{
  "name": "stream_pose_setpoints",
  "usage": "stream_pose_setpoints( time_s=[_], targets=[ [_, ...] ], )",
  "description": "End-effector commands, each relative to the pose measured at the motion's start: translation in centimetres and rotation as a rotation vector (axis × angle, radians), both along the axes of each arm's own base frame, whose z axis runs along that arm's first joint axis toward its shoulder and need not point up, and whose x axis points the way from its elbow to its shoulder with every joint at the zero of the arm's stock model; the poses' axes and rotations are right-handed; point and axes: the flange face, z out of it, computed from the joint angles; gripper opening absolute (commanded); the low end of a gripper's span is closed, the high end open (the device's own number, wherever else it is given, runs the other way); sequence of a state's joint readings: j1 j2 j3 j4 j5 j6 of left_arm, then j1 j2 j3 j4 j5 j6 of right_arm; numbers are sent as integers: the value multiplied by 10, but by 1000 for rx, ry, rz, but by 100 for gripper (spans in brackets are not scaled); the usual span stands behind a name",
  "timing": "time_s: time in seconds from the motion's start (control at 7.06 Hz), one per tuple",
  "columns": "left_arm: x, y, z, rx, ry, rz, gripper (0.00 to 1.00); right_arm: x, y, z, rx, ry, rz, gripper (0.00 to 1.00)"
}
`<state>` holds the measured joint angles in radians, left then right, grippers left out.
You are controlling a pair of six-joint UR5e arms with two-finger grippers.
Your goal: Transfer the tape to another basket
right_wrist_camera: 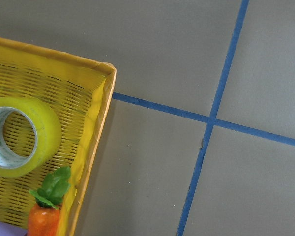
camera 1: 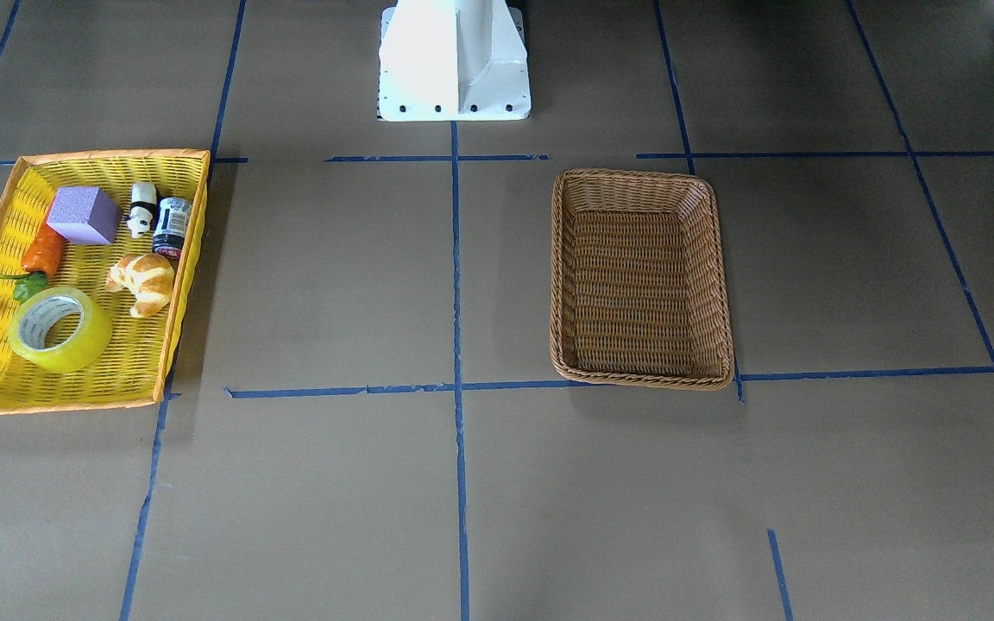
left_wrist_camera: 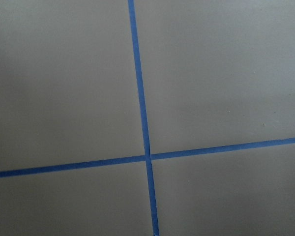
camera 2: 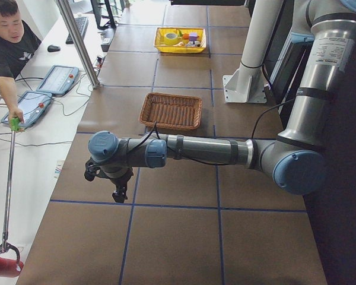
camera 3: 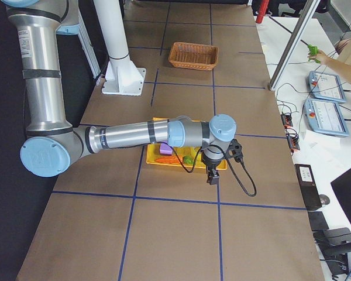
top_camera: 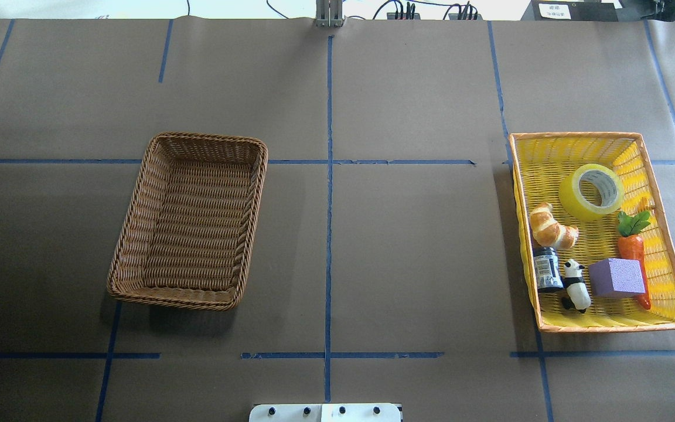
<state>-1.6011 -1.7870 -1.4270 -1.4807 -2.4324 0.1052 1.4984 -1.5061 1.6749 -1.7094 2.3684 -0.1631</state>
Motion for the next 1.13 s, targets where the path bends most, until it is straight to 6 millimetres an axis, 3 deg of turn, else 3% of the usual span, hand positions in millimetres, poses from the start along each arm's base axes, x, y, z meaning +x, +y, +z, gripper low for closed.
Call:
stream_pose_setpoints(
  time_s=[0.0, 0.14, 0.28, 0.57, 0.99],
  targets=[
    [0, 8, 6, 7, -30, 7, 100, -1, 1, 1, -65, 3, 58, 100],
    [0, 9, 11, -1, -112, 16, 100, -1, 5, 8, -65, 4, 48, 100],
    [15, 6, 14, 6, -171, 53, 100, -1, 5, 8, -71, 4, 52, 100],
    [14, 9, -5, 44, -176, 45, 100, -1, 5, 6, -74, -1, 57, 100],
    [17, 9, -5, 49, -175, 52, 100, -9, 0, -1, -57, -19, 41, 100]
  ],
)
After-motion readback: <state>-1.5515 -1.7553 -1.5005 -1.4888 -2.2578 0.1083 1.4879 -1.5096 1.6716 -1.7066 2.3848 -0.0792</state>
